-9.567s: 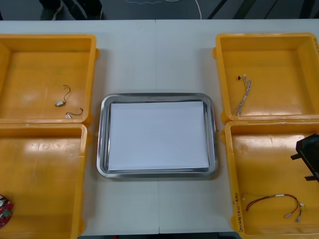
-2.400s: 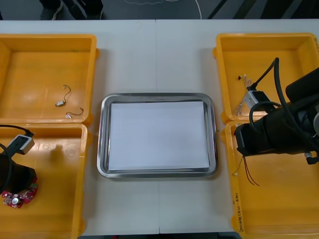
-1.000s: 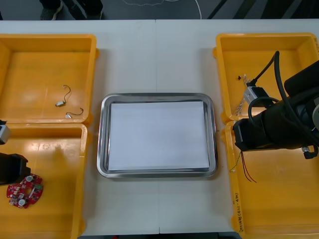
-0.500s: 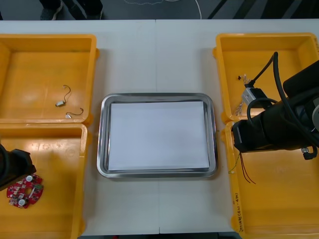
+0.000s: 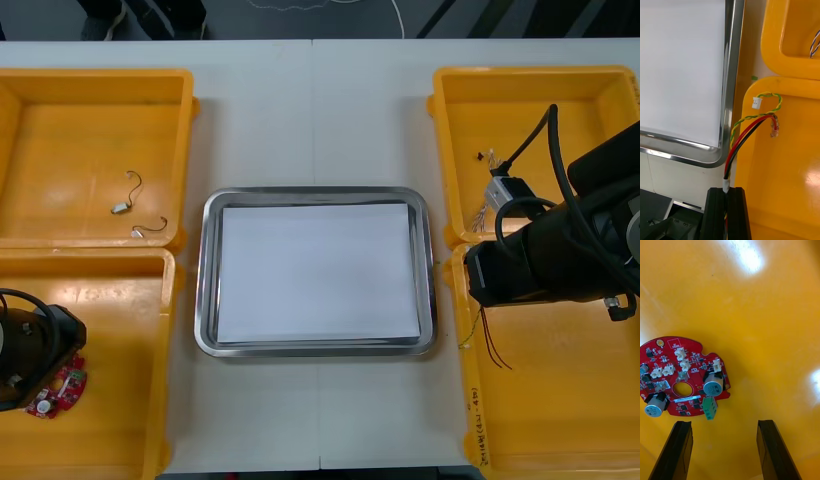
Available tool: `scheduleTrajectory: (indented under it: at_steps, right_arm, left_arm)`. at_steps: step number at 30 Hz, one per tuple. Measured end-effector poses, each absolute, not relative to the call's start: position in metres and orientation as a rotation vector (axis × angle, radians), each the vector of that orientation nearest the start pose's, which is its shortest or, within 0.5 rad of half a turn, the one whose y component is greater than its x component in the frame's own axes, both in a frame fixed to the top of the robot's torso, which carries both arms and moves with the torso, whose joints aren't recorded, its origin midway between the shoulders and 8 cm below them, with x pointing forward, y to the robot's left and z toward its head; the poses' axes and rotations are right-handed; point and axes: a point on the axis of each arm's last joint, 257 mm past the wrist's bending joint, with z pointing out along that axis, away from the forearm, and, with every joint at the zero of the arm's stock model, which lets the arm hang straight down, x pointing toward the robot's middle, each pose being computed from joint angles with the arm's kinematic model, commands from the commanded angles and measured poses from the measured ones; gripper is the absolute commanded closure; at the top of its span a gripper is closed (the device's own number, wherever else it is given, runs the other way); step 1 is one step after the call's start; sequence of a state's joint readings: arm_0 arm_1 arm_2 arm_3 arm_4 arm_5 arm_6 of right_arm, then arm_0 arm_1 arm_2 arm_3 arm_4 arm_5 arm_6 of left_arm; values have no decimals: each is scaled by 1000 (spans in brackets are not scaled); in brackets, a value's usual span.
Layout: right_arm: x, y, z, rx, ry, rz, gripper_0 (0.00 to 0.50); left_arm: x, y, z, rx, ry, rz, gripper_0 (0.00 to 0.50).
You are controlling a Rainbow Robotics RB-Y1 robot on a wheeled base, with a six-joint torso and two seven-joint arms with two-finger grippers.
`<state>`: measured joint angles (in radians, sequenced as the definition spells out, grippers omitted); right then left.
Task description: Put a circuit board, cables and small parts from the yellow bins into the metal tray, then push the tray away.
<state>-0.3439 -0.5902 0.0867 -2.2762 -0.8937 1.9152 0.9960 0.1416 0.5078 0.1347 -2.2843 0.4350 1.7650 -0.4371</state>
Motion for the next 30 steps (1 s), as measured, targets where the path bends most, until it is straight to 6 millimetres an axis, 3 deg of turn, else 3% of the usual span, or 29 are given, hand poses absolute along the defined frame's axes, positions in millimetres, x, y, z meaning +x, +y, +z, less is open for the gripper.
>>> scheduleTrajectory:
  at_steps: [13, 30]
  right_arm:
    - [362, -177, -190, -235, 2742, 346, 500]
    - [361, -176, -190, -241, 2745, 349, 500]
  left_arm:
    - [310, 346, -309, -1345, 2378, -157, 0]
    - [313, 342, -317, -1369, 2325, -203, 0]
